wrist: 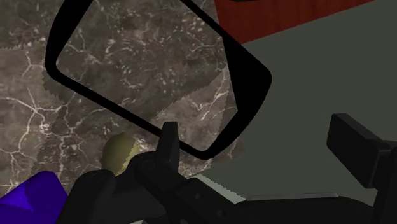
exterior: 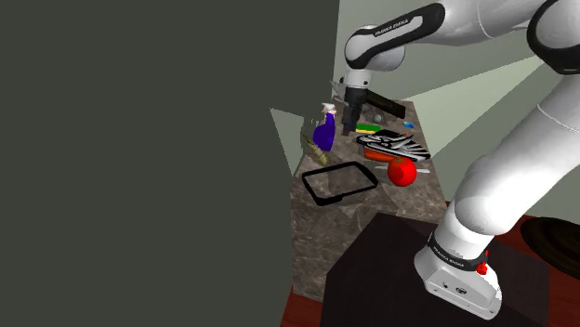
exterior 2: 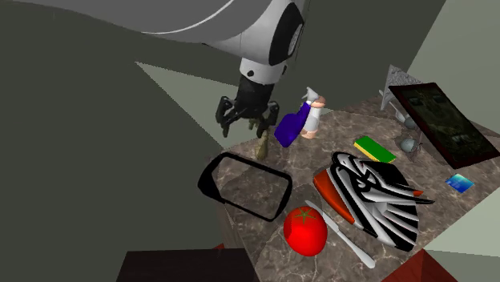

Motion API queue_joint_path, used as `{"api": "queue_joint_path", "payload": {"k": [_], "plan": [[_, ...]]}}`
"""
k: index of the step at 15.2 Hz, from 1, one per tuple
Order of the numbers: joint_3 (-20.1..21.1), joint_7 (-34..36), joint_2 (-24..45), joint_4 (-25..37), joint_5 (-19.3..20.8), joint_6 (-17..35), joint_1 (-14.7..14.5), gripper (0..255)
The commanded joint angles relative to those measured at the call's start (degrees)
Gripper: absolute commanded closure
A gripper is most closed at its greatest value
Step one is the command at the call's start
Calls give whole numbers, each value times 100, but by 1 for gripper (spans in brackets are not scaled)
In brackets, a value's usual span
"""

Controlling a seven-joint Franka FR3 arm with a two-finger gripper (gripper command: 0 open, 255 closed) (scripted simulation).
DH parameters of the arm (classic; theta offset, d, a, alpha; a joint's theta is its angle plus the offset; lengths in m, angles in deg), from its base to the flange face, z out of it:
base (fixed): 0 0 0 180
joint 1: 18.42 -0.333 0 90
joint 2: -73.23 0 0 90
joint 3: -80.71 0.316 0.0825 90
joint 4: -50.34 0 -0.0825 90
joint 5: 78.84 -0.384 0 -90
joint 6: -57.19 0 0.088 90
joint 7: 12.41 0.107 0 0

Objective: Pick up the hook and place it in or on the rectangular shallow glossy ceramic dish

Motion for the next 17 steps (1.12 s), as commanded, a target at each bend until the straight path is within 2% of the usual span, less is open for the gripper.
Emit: {"api": "queue_joint_path", "payload": {"k": [1,8,17], "plan": [[-157,-372,469,219,-244,172,-11,0],[-415,-1591,2269,1533,-1317,198,186,0],[-107,-2492,4633,3954,-2470,-416,983,0]]}}
